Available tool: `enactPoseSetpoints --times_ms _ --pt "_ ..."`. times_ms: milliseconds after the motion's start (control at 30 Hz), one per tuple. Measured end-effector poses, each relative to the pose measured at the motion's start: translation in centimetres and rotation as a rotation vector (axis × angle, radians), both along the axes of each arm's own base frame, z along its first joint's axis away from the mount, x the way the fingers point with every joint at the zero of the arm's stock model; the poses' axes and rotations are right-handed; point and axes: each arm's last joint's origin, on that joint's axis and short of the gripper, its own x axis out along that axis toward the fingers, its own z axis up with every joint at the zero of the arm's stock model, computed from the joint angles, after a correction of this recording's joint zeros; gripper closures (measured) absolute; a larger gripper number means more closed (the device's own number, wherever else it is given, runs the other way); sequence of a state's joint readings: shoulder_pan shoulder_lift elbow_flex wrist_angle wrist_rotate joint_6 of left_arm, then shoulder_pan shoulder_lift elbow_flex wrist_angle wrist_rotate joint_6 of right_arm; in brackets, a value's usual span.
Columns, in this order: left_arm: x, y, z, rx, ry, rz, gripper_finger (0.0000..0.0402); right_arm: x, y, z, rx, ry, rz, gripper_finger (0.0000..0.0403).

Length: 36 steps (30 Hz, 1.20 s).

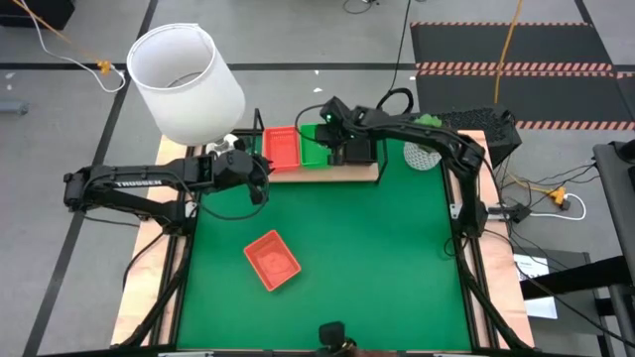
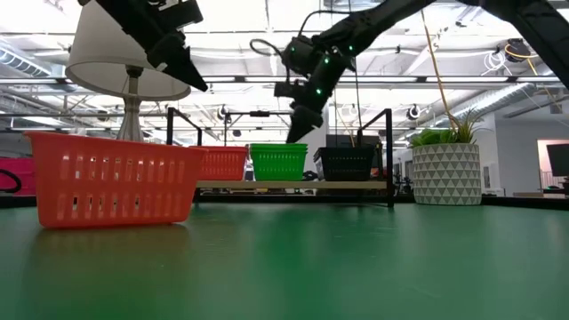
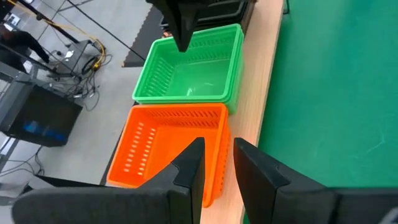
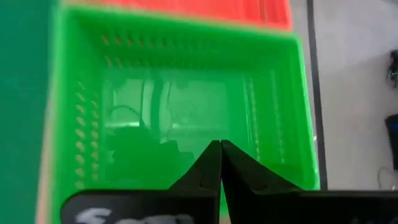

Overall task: Stack baskets on shelf by color
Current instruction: Stack the green bin on the green bin on the shelf

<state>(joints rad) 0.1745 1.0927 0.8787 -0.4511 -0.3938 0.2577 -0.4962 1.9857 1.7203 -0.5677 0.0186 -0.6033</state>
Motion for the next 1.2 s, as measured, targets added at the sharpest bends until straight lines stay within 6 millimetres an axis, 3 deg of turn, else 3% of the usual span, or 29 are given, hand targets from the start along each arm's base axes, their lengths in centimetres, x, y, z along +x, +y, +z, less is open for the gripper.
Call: enactPoseSetpoints --times_ms 533,900,1000,1200 --pt "0.1 -0.1 0.1 -0.014 -0.02 -0.022 0.0314 -1.0 -0.4 -1.1 0.009 0.124 -0.068 0.0403" --pt "0.2 -0.1 0.2 -0.014 -0.026 -0.025 0.0314 -0.9 -0.3 -0.5 0.029 0.069 -0.149 0.0403" --pt "0.2 -0.1 0.1 -0.014 -0.026 -0.025 0.0314 -0.8 0.3 0.1 0.044 0.047 -0.166 0.0403" --pt "0.2 -0.2 0.1 -0.015 -0.023 -0.03 0.0314 -1.5 3.8 2.6 0.086 0.063 -0.147 0.0403"
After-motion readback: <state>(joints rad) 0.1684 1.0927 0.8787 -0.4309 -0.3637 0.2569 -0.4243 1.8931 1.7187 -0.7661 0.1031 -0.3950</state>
